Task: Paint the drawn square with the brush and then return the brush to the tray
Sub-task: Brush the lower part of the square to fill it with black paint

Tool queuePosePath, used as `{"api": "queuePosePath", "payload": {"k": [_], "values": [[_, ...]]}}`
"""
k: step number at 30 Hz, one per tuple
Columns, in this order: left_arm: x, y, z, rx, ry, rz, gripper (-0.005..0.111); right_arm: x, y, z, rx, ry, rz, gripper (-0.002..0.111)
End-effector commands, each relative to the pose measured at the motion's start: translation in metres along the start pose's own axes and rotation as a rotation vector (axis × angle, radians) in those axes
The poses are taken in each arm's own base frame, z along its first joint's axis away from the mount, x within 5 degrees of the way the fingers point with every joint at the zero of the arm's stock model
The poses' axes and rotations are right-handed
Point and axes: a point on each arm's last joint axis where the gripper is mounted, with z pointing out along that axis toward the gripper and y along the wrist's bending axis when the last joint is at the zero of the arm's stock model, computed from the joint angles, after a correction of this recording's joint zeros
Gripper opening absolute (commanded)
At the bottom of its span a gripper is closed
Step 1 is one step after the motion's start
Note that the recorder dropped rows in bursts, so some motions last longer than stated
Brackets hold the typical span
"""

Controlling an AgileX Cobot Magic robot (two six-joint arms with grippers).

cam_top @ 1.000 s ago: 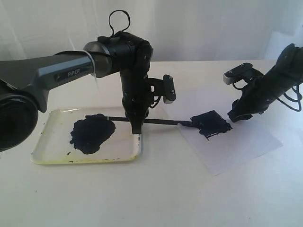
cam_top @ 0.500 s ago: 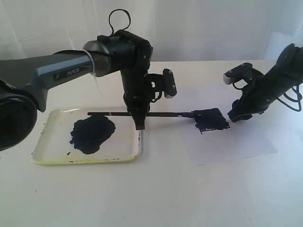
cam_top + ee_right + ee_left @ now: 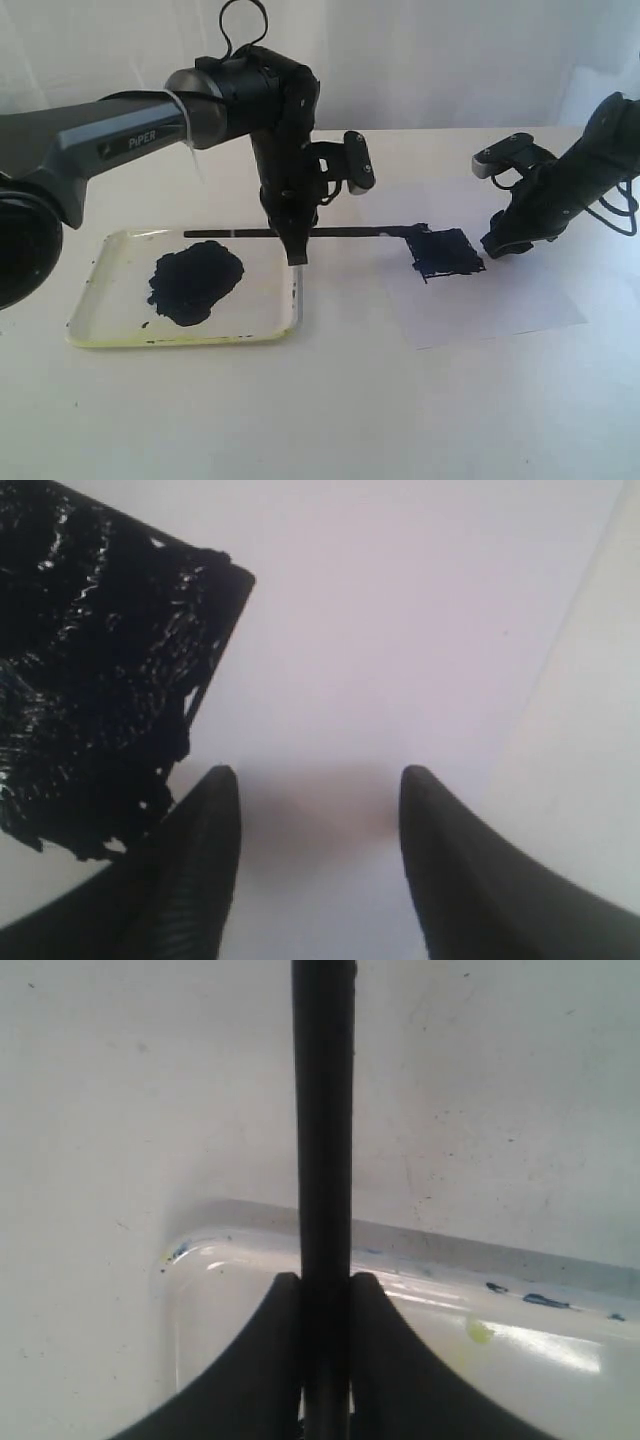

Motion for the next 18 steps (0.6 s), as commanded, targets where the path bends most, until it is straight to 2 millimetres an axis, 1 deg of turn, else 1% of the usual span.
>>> {"api": "queuePosePath", "payload": {"k": [1, 4, 13, 18], "values": [[0.0018, -0.0088, 0.0108, 0.067, 0.02, 0.008, 0.0, 0.0045, 0.0008, 0.0075, -0.013, 0.021, -0.009, 0.047], [0.0017, -0.0098, 0.0148, 0.07, 0.028, 0.012, 0.0, 0.0046, 0.0009, 0.0075, -0.014, 0.022, -0.009, 0.047], [0.0009, -0.0103, 0.0159, 0.075, 0.02, 0.008, 0.0, 0.0046, 0.0009, 0.0075, -0.014, 0.022, -0.009, 0.047], [-0.003, -0.0111, 0.0097, 0.087, -0.027, 0.013, 0.0, 0.0046, 0.0009, 0.0075, -0.014, 0.022, -0.009, 0.047]]}}
